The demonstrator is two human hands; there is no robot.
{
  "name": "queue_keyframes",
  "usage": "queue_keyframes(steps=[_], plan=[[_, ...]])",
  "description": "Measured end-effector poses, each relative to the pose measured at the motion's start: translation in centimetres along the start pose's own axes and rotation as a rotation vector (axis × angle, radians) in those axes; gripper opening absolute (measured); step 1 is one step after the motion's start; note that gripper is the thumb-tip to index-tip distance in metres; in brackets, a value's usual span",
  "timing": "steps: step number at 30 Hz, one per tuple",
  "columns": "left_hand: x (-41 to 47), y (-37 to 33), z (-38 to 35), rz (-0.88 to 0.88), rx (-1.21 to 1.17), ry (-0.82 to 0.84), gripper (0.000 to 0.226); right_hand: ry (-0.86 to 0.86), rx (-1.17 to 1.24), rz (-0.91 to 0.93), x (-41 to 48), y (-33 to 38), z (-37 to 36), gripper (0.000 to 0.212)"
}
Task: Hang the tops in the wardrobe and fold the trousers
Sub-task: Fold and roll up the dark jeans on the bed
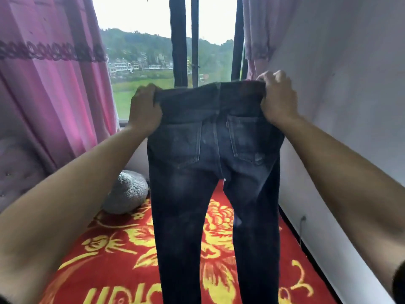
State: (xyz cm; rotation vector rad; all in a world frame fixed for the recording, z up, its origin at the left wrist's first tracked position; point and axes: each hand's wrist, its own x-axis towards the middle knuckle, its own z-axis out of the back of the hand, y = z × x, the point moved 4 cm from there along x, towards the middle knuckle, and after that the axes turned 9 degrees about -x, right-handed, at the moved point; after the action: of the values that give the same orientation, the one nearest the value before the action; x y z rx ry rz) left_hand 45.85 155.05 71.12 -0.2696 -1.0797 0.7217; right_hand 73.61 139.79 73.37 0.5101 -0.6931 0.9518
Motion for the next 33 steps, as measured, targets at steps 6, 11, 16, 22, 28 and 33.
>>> queue_keyframes(steps=[6,11,16,22,28,33], plan=[[0.9,-4.6,4.4,-0.138,-0.102,-0.279,0.035,-0.401,0.080,0.111,0.9,-0.2,5.5,0.046],[-4.4,-2.5,3.1,-0.160,-0.027,-0.183,0.031,-0.342,0.040,0.145,-4.2,-1.1,2.8,0.039],[-16.9,5.0,-2.4,-0.020,0.038,0.003,0.026,-0.086,0.030,0.205,-16.9,-3.0,-6.7,0.032],[-37.4,14.2,-8.8,0.354,0.313,0.513,0.019,0.413,0.004,0.321,-37.9,-5.2,-17.7,0.030],[-52.2,18.3,-13.0,0.503,0.547,0.987,0.028,0.847,-0.027,0.444,-54.7,-6.5,-23.7,0.044],[-62.5,20.0,-14.7,0.445,0.609,1.210,0.018,1.026,-0.007,0.447,-65.5,-7.6,-24.3,0.049]])
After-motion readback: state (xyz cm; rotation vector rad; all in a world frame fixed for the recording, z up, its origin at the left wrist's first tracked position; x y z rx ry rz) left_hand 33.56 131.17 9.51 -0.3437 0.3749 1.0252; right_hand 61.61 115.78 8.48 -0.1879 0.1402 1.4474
